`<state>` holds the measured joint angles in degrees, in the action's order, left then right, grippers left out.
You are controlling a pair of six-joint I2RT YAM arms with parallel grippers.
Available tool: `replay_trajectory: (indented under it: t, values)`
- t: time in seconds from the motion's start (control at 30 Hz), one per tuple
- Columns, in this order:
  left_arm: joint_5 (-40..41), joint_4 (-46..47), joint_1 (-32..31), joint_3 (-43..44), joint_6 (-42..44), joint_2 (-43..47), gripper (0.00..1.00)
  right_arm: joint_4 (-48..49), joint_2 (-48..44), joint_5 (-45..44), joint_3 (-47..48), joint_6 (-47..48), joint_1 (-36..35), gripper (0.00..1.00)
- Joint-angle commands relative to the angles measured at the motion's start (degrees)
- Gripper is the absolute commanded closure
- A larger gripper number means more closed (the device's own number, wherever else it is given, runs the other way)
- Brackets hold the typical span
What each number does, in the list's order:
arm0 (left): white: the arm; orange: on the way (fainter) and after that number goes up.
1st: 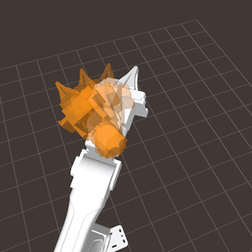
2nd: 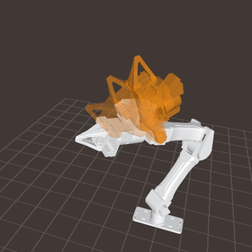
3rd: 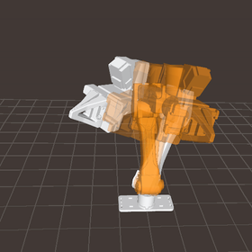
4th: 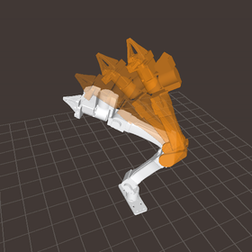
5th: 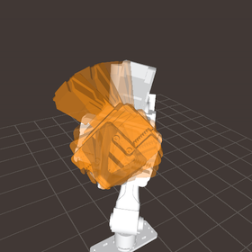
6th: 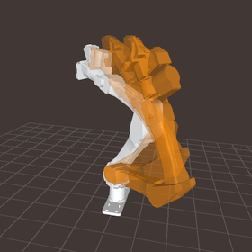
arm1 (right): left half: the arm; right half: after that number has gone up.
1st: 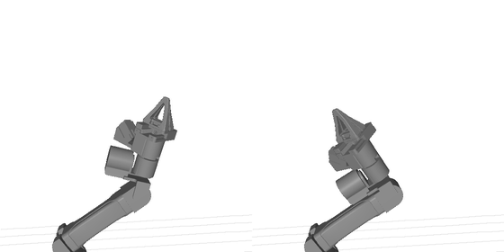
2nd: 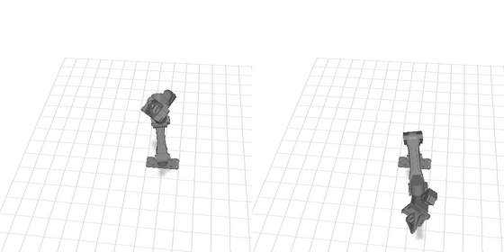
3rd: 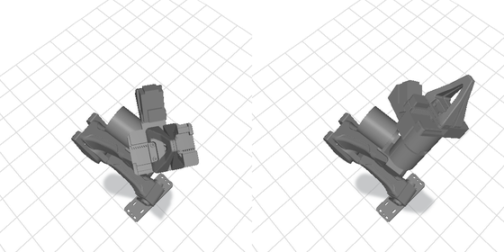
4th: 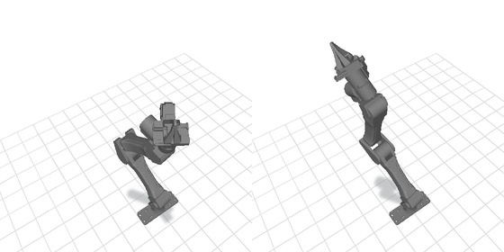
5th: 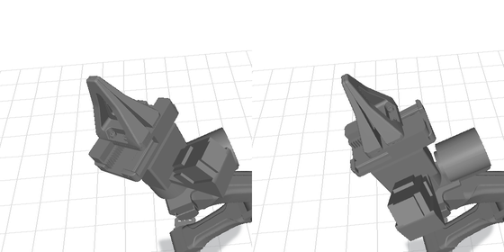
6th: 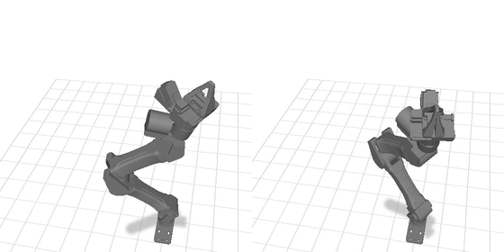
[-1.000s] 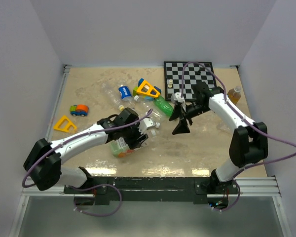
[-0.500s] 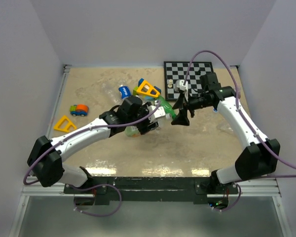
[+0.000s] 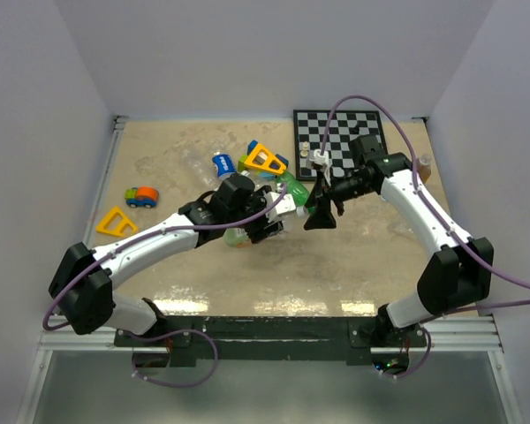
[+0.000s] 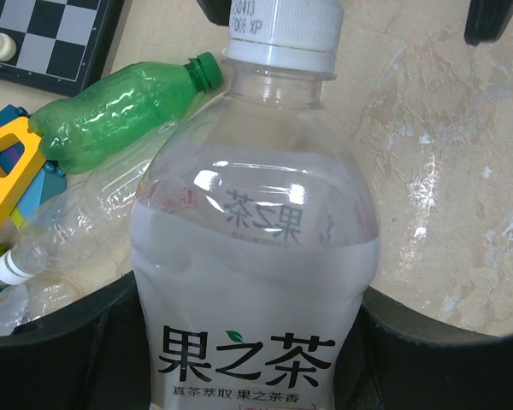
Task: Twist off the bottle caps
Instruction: Unscrew the bottle cap from the plastic bottle.
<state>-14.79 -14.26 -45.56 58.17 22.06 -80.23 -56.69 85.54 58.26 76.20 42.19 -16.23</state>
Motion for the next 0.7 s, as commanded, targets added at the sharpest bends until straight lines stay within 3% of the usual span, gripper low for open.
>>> replay_trajectory:
  t: [0.0,0.2,0.27,0.4,0.5,0.6,0.67]
  values:
    - [-1.6,2.9,-0.2,-0.1,-0.4,1.0,0.84,-1.1,1.1,2.6,3.2,-0.7,-1.2,0.18]
    - [-1.3,2.7,-0.2,-0.3,-0.5,0.6,0.84,-2.0,2.5,3.3,4.8,-0.2,-1.3,0.32]
    - [-1.2,2.8,-0.1,-0.3,-0.6,0.6,0.85,-1.9,2.6,3.0,4.7,-0.3,-1.3,0.41]
    - [-1.1,2.7,-0.2,-0.3,-0.7,0.9,0.85,-2.3,2.7,2.7,4.6,0.4,-1.4,0.77]
    - [-2.0,2.8,-0.1,-1.0,-0.1,1.6,0.87,-5.0,2.9,1.2,5.5,4.1,-1.6,1.00]
    - [-4.9,2.2,-0.2,-2.0,1.9,3.3,0.90,-9.5,2.9,-2.4,7.9,11.6,-1.8,1.00]
    - [-9.2,2.1,-0.2,-2.9,3.3,4.5,0.90,-11.3,1.7,-5.2,9.7,21.6,-2.0,1.00]
